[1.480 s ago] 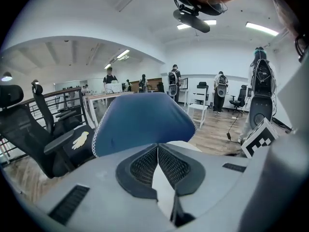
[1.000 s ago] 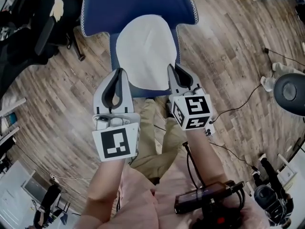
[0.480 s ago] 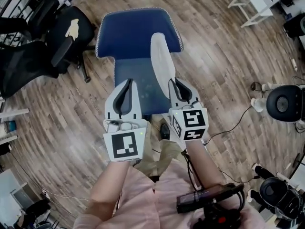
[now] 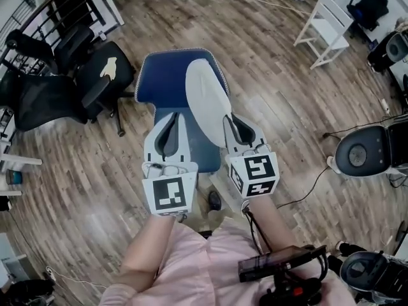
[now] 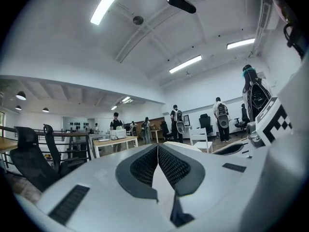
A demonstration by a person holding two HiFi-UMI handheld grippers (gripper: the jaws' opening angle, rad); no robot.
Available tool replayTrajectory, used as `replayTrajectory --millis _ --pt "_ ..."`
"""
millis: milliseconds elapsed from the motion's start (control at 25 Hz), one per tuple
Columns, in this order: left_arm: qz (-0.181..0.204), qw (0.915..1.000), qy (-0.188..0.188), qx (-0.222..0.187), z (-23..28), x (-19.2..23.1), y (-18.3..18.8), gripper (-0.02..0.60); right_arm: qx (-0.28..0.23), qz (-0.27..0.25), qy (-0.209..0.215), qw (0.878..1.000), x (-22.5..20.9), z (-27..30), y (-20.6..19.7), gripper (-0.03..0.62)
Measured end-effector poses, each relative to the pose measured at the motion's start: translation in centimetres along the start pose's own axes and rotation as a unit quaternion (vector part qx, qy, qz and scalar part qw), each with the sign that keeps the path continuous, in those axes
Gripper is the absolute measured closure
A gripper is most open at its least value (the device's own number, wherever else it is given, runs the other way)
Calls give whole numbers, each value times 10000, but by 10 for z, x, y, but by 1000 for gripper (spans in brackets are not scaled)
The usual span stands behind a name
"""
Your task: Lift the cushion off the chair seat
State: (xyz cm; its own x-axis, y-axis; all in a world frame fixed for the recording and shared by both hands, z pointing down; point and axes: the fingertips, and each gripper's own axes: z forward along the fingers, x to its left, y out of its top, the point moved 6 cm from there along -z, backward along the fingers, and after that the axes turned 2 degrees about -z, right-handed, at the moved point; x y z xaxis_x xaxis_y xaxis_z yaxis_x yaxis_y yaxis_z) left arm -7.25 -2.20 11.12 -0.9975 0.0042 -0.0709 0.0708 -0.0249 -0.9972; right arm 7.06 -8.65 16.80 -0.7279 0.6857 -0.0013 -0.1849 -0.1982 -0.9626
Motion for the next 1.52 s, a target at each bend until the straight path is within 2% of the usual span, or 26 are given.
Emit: replayTrajectory --millis 400,600,1000,1520 --pt "172 9973 196 -693 -32 -9 69 568 -755 -531 152 9956 12 -47 77 566" --pt "122 9954 212 -922 -44 -10 93 568 -1073 -739 143 9914 18 -63 104 566" --pt "241 9918 383 -1192 -54 -3 117 568 -1248 -1023 167 9868 30 -70 124 566" --pt "328 9918 432 -1154 -67 -2 115 568 -1333 -1174 164 9840 41 -75 128 568"
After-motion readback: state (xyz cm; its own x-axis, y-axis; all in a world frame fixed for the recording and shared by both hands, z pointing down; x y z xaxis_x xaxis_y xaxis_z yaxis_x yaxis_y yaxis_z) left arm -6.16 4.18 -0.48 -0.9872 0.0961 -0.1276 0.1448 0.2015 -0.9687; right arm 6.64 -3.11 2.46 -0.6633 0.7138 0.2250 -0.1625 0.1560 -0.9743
